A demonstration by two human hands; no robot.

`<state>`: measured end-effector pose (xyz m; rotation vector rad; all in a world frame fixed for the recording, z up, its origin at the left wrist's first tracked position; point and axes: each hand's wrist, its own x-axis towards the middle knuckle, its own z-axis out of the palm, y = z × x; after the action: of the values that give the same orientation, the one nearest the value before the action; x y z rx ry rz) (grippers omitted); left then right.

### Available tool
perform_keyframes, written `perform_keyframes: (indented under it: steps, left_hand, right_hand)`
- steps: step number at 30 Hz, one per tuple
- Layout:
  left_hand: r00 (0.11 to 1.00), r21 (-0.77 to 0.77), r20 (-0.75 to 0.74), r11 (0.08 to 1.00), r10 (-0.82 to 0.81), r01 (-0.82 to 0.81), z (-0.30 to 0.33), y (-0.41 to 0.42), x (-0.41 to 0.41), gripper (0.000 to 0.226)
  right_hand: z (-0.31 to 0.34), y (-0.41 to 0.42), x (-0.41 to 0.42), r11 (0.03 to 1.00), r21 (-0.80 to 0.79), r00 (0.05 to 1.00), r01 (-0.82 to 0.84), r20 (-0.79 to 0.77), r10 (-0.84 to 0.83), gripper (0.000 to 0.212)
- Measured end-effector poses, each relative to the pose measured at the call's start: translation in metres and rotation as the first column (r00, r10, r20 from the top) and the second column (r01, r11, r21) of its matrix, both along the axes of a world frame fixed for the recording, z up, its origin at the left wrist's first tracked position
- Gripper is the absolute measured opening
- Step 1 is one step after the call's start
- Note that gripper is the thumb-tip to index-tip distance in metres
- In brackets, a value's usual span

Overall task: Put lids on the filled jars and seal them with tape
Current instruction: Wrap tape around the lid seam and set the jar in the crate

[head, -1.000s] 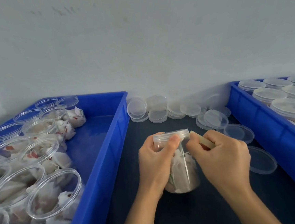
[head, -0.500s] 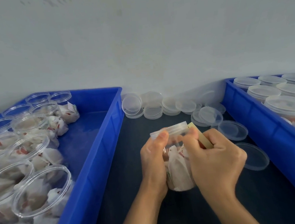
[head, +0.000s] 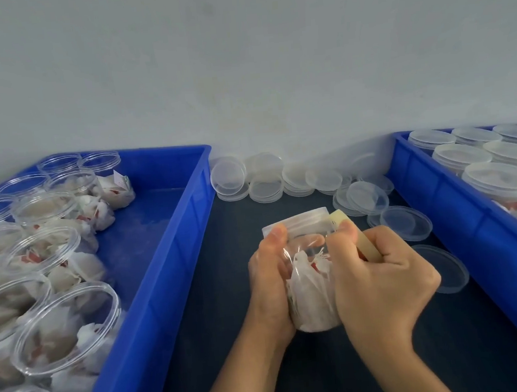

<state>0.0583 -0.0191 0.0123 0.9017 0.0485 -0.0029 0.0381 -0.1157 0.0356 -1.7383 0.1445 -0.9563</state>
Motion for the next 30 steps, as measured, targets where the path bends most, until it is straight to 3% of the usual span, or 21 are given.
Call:
perform_keyframes:
  steps: [3, 6, 8, 10, 13, 16, 19, 22, 25, 30]
  left_hand:
    - [0.994, -0.059, 0.056, 0.994, -0.091, 0.094, 0.001, -0.001, -0.001, 0.071]
    - [0.99, -0.247, -0.028, 0.961, -0.135, 0.124, -0.003, -0.004, -0.005, 0.068]
    - [0.993, -0.25, -0.04, 0.963, -0.112, 0.099, -0.01, 0.006, -0.002, 0.073]
    - [0.993, -0.152, -0.01, 0.982, -0.114, 0.111, -0.012, 0.013, 0.003, 0.072]
    - [0.997, -0.034, -0.001, 0.997, -0.076, 0.076, -0.012, 0.025, 0.006, 0.082]
    - [1.0, -0.023, -0.02, 1.0, 0.003, -0.004, -0.013, 0.035, 0.007, 0.077]
    - [0.998, 0.099, -0.027, 0.994, 0.054, -0.051, -0.011, 0.045, 0.005, 0.078]
    - [0.991, 0.237, -0.039, 0.965, 0.126, -0.113, -0.009, 0.05, 0.003, 0.09]
    - [0.983, 0.297, -0.029, 0.94, 0.183, -0.167, -0.006, 0.053, 0.003, 0.088]
    - [0.973, 0.353, -0.032, 0.913, 0.23, -0.204, -0.002, 0.056, 0.004, 0.075]
  right_hand:
    - [0.005, 0.0, 0.002, 0.992, 0.124, 1.0, -0.026, 0.018, 0.024, 0.033]
    - [0.011, -0.013, 0.013, 0.931, 0.366, 0.998, -0.013, 0.064, -0.011, 0.041]
    - [0.009, -0.012, 0.017, 0.935, 0.354, 0.998, -0.033, 0.063, 0.011, 0.041]
    - [0.002, -0.015, 0.019, 0.938, 0.339, 0.997, -0.07, 0.065, 0.051, 0.041]
    - [-0.008, -0.016, 0.019, 0.96, 0.228, 0.986, -0.164, 0.037, 0.16, 0.044]
    - [-0.012, -0.016, 0.016, 0.95, 0.092, 0.953, -0.298, -0.019, 0.301, 0.059]
    - [-0.015, -0.017, 0.014, 0.92, -0.035, 0.917, -0.391, -0.099, 0.386, 0.067]
    - [-0.02, -0.02, 0.02, 0.897, -0.182, 0.909, -0.404, -0.194, 0.37, 0.064]
    - [-0.034, -0.024, 0.029, 0.842, -0.349, 0.906, -0.411, -0.26, 0.334, 0.059]
    - [-0.044, -0.024, 0.044, 0.657, -0.632, 0.908, -0.411, -0.352, 0.228, 0.048]
